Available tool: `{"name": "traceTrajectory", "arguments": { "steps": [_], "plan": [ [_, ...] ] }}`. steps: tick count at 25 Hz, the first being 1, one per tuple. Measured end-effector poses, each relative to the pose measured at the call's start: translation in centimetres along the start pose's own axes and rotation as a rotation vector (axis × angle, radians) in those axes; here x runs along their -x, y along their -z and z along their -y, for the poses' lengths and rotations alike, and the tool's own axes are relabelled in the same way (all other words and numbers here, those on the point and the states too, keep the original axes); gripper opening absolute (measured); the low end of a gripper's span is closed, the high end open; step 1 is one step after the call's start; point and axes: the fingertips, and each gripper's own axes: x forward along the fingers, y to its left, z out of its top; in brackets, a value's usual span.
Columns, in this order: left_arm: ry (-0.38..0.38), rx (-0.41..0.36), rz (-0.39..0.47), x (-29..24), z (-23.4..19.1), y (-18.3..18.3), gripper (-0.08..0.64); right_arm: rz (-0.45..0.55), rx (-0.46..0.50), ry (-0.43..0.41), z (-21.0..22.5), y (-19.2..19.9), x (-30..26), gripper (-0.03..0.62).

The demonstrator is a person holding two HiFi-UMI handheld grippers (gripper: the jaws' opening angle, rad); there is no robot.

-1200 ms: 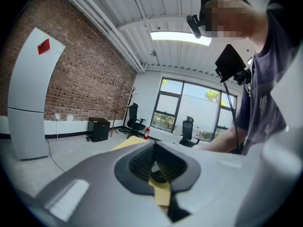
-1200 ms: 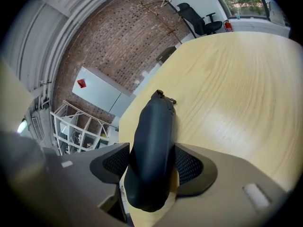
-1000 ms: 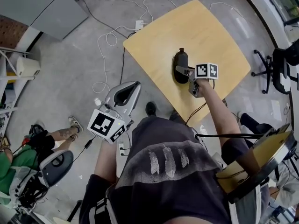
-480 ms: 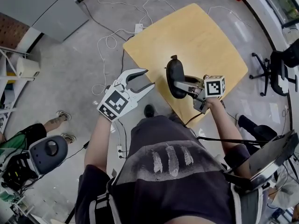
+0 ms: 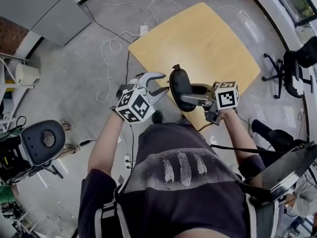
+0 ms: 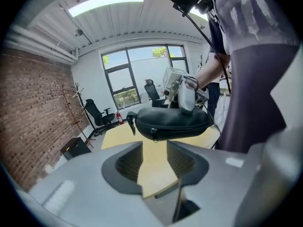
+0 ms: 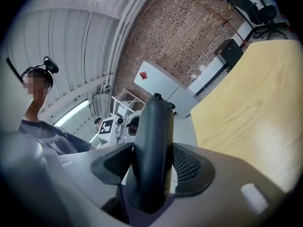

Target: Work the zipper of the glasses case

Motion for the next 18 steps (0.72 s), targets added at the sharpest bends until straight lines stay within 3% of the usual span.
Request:
{"name": "traceTrajectory", "arguments": {
  "steps": [4,7,18],
  "plan": [
    [-0.007,-0.065,-0.025,0.1,0.4,-0.2,0.079,-0.022,0.015,0.020,-0.3,0.2,0.0,0.267],
    [-0.012,-0.066,-0.018,0.2,0.9,-0.3,0.020,-0.035,0.032,0.044,-0.2,0.8,-0.2,0.267],
    [-0.027,0.001,-0.022,0.8,1.0,0.3,0.004,-0.042,0.135,0.152,1.0,0.8,-0.2,0.262]
  ]
}}
